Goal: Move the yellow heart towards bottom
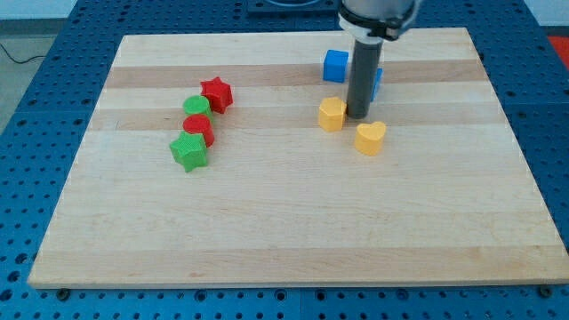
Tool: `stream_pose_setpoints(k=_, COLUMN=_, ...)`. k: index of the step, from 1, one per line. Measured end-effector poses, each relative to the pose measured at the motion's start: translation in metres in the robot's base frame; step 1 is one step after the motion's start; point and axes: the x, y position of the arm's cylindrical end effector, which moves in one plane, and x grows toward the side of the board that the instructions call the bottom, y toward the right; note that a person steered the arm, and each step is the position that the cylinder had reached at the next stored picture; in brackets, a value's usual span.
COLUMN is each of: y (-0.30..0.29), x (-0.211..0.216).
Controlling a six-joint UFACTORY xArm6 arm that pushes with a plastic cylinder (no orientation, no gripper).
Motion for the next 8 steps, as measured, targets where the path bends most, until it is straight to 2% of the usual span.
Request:
stream_pose_setpoints(k=1, y=-0.003, x=0.014)
stream_pose_setpoints(k=3, y=0.016, x=0.088)
stream_pose_setpoints(k=4, y=0.030, x=0.097)
stream_pose_setpoints(k=5, y=0.029, x=0.068)
stream_pose_setpoints(k=6, y=0.045, x=0.061)
stream_pose_setpoints(k=8, y=0.115, x=0.081)
